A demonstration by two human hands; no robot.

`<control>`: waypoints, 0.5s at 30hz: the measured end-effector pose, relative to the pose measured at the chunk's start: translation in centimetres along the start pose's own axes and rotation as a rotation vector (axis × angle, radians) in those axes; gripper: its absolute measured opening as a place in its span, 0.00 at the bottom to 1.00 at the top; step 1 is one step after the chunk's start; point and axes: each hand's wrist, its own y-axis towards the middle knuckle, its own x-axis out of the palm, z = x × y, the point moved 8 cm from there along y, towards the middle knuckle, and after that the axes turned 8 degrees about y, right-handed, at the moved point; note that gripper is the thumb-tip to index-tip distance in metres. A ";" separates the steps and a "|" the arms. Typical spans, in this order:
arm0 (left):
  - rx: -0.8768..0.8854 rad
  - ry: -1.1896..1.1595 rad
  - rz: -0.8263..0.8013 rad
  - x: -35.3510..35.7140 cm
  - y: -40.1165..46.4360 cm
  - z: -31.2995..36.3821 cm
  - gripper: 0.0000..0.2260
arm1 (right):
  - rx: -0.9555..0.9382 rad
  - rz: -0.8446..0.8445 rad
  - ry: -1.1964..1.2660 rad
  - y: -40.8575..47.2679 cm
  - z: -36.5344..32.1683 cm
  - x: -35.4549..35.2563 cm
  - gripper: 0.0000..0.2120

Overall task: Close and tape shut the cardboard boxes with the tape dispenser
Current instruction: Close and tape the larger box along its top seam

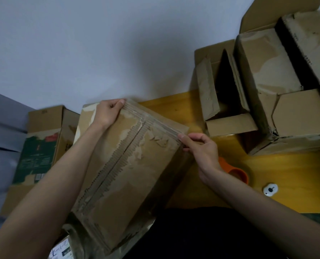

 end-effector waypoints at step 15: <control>-0.356 -0.401 -0.001 1.1 1.3 0.0 0.08 | 0.140 -0.025 0.121 0.4 -0.1 0.6 0.11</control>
